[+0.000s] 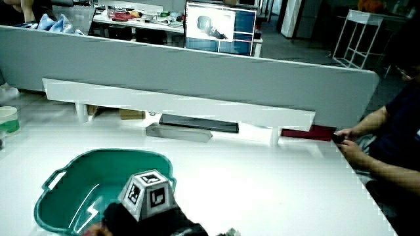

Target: Place apple on desk

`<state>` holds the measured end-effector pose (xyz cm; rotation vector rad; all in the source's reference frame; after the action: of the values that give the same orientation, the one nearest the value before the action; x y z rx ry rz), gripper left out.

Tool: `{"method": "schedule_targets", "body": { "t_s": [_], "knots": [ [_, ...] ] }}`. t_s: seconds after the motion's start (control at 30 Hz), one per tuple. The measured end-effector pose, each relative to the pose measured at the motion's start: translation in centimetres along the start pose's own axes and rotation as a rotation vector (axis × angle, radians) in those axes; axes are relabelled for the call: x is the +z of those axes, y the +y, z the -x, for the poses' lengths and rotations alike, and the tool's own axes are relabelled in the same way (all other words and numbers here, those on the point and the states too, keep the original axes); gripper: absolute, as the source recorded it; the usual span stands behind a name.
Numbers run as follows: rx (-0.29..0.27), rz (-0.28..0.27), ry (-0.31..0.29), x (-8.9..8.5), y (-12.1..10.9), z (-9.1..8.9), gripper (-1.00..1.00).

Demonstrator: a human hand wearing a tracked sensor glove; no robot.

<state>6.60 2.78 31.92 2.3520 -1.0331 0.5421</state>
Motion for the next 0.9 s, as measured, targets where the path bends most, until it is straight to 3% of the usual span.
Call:
{"method": "schedule_targets", "body": {
  "t_s": [0.4,0.9],
  "knots": [
    [0.004,0.096,-0.003,-3.0,-1.3,0.3,0.0],
    [-0.073,0.196,-0.007,-6.7,-1.6,-2.5,0.0]
  ]
}}
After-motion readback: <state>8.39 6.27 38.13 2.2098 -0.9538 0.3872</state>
